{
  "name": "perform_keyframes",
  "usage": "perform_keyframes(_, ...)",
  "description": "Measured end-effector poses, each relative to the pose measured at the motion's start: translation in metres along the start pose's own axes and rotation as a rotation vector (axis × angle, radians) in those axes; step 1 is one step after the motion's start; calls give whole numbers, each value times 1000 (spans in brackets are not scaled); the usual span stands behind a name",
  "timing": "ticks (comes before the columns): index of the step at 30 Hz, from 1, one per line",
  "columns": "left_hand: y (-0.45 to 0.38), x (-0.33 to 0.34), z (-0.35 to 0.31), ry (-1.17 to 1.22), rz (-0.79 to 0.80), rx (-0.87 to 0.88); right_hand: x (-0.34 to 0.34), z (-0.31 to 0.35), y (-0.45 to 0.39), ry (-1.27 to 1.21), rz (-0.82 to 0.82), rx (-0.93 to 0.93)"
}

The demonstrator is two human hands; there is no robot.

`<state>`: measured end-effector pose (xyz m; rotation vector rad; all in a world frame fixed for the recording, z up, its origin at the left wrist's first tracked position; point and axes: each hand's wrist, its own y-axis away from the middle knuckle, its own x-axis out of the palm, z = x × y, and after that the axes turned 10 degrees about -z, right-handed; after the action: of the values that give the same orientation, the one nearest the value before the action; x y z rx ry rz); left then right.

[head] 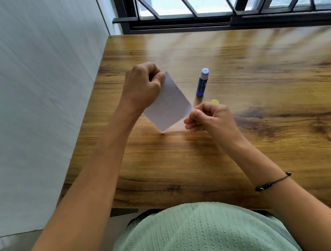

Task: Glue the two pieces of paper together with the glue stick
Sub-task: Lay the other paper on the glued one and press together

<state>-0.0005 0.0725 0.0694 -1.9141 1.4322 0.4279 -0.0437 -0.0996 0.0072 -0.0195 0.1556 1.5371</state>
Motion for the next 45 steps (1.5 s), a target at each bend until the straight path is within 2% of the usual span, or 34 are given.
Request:
perform_keyframes(7, 8, 1, 12, 200, -42, -239, 5, 2, -8, -46, -110, 27)
perform_keyframes(11, 12, -2, 10, 241, -58, -286, 8, 4, -10, 44, -106, -93)
perform_keyframes(13, 16, -2, 9, 38, -117, -169, 9, 9, -10, 78, -132, -135)
perform_keyframes(16, 23, 1, 3, -250, -183, 178, 7, 17, -15, 244, -153, -236)
perform_keyframes(19, 25, 5, -8, -330, -63, 461, 4, 28, -18, 419, -149, -414)
perform_keyframes(22, 22, 7, -17, -254, 82, 553, 0, 40, -19, 516, -135, -563)
perform_keyframes(27, 20, 3, -25, -141, 48, 518, -4, 53, -20, 473, -122, -633)
perform_keyframes(32, 14, -9, -28, -25, -129, 349, -3, 45, -15, 406, -152, -523)
perform_keyframes(35, 14, -11, -21, 5, -149, 253, -5, 32, -10, 379, -136, -432)
perform_keyframes(37, 18, -7, -16, 38, -156, 159, -5, 28, -9, 358, -129, -403)
perform_keyframes(41, 21, 0, -5, 116, -167, -136, -4, 27, -13, 307, -148, -344)
perform_keyframes(43, 21, -1, -1, -11, -122, -138, -4, 29, -15, 357, -141, -362)
perform_keyframes(45, 22, -4, -3, -141, -134, -10, -6, 35, -16, 460, -98, -426)
